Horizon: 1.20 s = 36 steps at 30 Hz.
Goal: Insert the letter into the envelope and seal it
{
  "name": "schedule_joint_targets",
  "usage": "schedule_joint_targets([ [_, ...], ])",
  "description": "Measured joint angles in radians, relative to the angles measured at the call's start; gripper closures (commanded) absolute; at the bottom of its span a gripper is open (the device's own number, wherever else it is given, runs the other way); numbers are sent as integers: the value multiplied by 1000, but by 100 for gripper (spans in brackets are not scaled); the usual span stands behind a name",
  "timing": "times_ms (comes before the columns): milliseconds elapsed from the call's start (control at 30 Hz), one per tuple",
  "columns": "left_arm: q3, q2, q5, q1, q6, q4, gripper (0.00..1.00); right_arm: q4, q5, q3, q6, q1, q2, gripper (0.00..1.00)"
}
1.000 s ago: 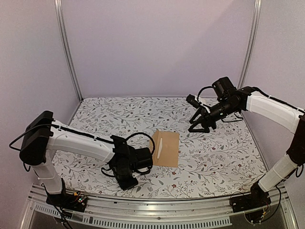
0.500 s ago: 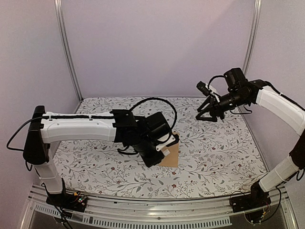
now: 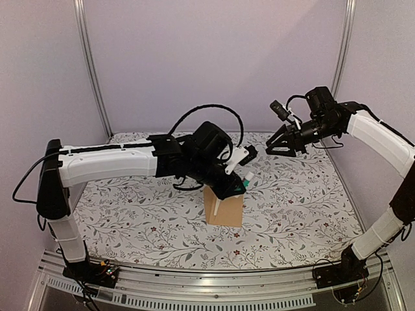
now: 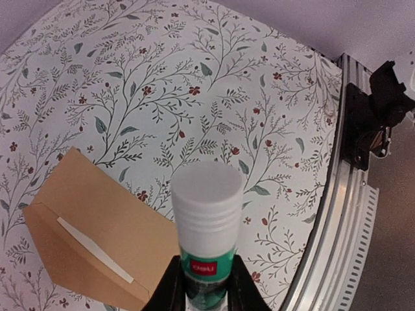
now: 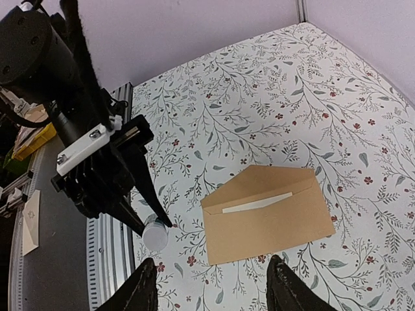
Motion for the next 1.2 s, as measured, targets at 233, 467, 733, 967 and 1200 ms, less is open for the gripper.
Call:
schedule_joint_targets([
  [233, -28, -1, 69, 6, 11, 115, 100, -12, -74, 21, -1, 23, 58, 45],
  [467, -61, -1, 113, 28, 5, 171, 100, -55, -131, 47, -28, 74, 93, 41],
  [733, -104, -2, 142, 47, -26, 254, 100, -91, -146, 46, -58, 87, 111, 43],
  [967, -104, -2, 158, 49, -27, 276, 100, -95, -148, 45, -65, 89, 126, 47],
  [1200, -104, -2, 160, 53, -27, 291, 100, -101, -160, 44, -69, 94, 143, 50],
])
